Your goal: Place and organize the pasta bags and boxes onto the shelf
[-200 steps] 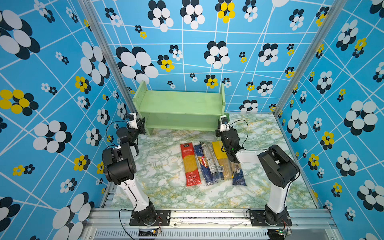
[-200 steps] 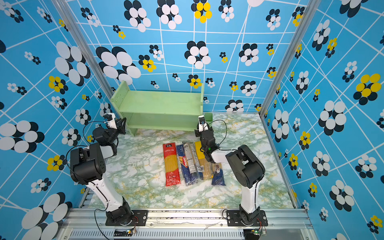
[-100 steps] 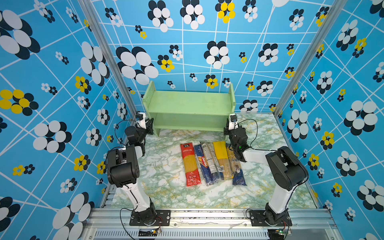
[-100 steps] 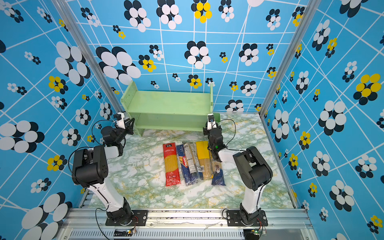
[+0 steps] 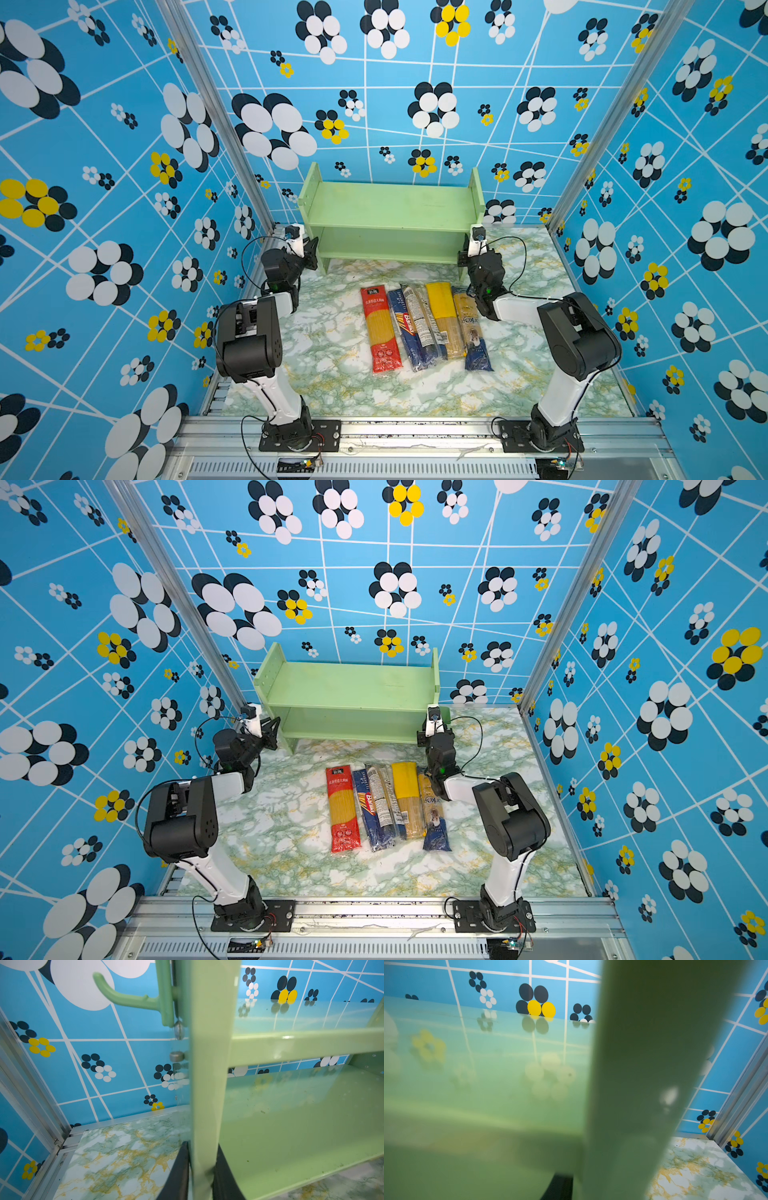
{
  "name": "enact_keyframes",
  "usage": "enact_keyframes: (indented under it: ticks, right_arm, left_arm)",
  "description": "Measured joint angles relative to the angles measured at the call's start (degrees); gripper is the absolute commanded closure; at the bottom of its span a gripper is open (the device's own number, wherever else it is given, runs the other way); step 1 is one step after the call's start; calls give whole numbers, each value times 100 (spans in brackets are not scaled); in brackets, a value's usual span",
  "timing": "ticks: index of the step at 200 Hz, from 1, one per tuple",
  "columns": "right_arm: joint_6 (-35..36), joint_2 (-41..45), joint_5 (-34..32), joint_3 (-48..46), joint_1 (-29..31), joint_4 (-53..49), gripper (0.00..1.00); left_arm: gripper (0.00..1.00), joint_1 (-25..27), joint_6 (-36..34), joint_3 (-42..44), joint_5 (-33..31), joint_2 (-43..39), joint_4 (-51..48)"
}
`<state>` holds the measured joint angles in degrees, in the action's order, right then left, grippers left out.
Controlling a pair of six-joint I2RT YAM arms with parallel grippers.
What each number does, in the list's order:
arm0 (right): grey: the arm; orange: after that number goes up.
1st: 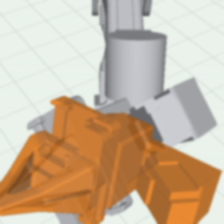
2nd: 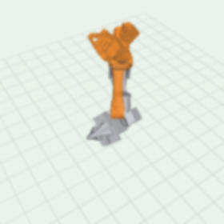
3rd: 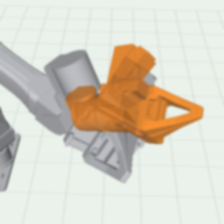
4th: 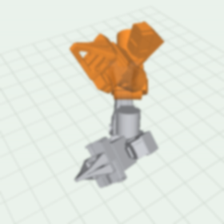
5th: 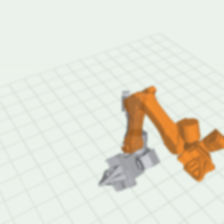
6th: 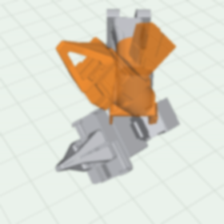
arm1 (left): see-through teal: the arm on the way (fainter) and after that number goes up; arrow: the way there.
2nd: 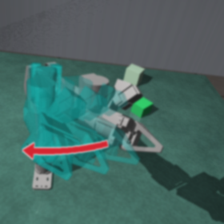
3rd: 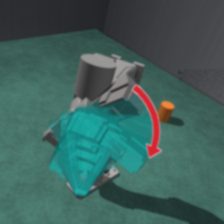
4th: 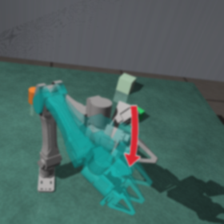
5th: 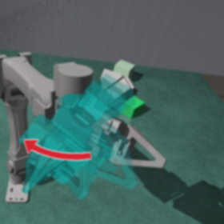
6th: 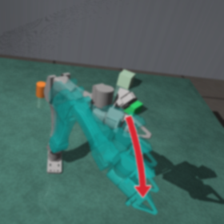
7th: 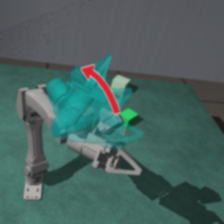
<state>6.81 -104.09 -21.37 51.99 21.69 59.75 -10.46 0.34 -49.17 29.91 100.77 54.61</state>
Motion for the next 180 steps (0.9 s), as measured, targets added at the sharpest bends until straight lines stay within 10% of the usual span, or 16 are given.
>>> enact_keyframes:
  ticks: [180]
  right_arm:
    - [-190, 118, 846, -20, -577, -103, 74]
  left_arm:
    - [100, 365, -101, 258, -251, -345, -234]
